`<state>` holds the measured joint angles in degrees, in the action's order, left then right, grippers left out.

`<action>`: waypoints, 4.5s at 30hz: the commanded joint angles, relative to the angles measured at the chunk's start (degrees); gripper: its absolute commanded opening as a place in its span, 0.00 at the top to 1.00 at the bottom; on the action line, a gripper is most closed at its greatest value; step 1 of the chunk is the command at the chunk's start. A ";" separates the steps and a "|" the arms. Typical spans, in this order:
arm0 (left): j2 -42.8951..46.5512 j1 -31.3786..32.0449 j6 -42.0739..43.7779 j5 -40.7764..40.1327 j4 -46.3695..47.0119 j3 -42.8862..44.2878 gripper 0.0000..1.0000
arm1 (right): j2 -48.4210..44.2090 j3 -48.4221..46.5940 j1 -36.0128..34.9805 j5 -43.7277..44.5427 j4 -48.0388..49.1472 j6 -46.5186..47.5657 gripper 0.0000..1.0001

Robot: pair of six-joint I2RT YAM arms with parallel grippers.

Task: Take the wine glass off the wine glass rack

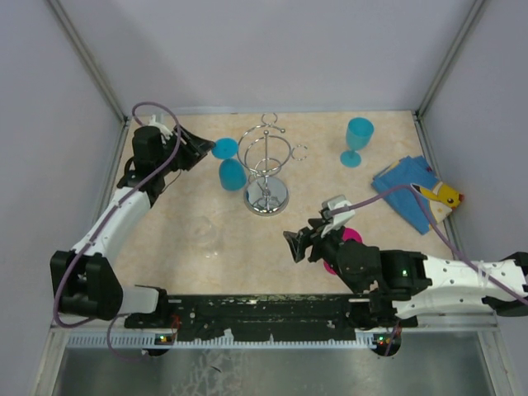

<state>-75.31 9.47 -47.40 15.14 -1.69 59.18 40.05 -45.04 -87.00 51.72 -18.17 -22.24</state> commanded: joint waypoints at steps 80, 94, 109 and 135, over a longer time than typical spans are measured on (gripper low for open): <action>0.22 -3.69 14.51 -21.61 -13.36 19.41 1.00 | -15.37 10.81 -0.63 6.06 -1.13 -6.19 0.31; -22.22 -4.57 36.20 -52.82 -20.69 34.82 1.00 | -20.44 13.50 -0.63 5.06 -2.76 -7.10 0.31; -42.40 -5.21 50.72 -71.78 -15.18 38.86 1.00 | -25.33 15.00 -0.63 4.64 -5.84 -7.08 0.30; -62.77 -2.43 77.36 -80.77 4.36 35.49 1.00 | -34.33 18.79 -0.63 5.40 -8.59 -8.00 0.30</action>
<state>-135.83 5.82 23.86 -65.06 -2.81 95.53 6.94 -26.63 -87.02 55.55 -27.73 -30.06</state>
